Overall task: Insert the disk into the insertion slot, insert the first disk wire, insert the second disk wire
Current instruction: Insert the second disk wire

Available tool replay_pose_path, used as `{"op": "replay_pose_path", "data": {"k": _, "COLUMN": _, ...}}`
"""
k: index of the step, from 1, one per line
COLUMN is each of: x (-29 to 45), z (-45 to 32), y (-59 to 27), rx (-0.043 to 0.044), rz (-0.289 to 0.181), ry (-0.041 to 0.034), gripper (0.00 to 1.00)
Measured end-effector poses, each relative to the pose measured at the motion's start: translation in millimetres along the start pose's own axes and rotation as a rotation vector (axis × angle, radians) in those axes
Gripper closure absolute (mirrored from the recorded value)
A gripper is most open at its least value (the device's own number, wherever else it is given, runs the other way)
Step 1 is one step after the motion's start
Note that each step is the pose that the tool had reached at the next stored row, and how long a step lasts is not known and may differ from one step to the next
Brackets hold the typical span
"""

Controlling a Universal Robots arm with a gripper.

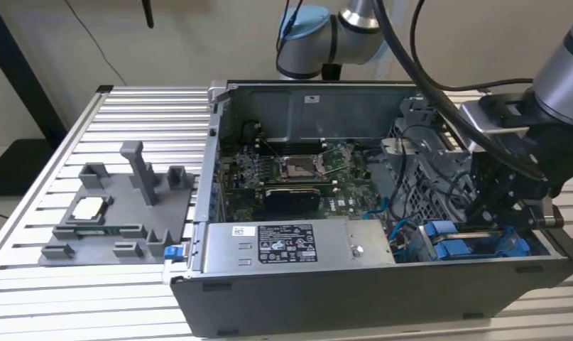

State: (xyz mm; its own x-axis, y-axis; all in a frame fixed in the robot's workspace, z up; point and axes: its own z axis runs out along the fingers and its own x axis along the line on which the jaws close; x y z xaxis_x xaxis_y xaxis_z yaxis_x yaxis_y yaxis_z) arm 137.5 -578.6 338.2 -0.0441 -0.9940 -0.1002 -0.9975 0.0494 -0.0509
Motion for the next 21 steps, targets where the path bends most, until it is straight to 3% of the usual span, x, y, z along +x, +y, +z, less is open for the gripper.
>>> {"op": "replay_pose_path", "data": {"k": 3, "x": 0.4, "z": 4.3, "y": 0.7, "rx": 0.0039, "rz": -0.001, "ry": 0.0013, "gripper": 0.84}}
{"op": "replay_pose_path", "data": {"k": 6, "x": 0.5, "z": 7.7, "y": 0.7, "rx": 0.0058, "rz": -0.002, "ry": -0.0022, "gripper": 0.83}}
{"op": "replay_pose_path", "data": {"k": 7, "x": 0.6, "z": 7.3, "y": 0.7, "rx": 0.0058, "rz": -0.002, "ry": -0.0015, "gripper": 0.77}}
{"op": "replay_pose_path", "data": {"k": 14, "x": -2.3, "z": -21.5, "y": -0.6, "rx": 0.0043, "rz": -0.001, "ry": -0.0006, "gripper": 0.77}}
{"op": "replay_pose_path", "data": {"k": 16, "x": -2.8, "z": -26.2, "y": -0.9, "rx": 0.004, "rz": -0.002, "ry": -0.0005, "gripper": 0.77}}
{"op": "replay_pose_path", "data": {"k": 18, "x": -2.9, "z": -27.6, "y": -2.3, "rx": -0.0023, "rz": -0.001, "ry": 0.0001, "gripper": 0.77}}
{"op": "replay_pose_path", "data": {"k": 21, "x": -3.3, "z": -27.6, "y": -9.0, "rx": -0.0221, "rz": 0.001, "ry": 0.0017, "gripper": 0.77}}
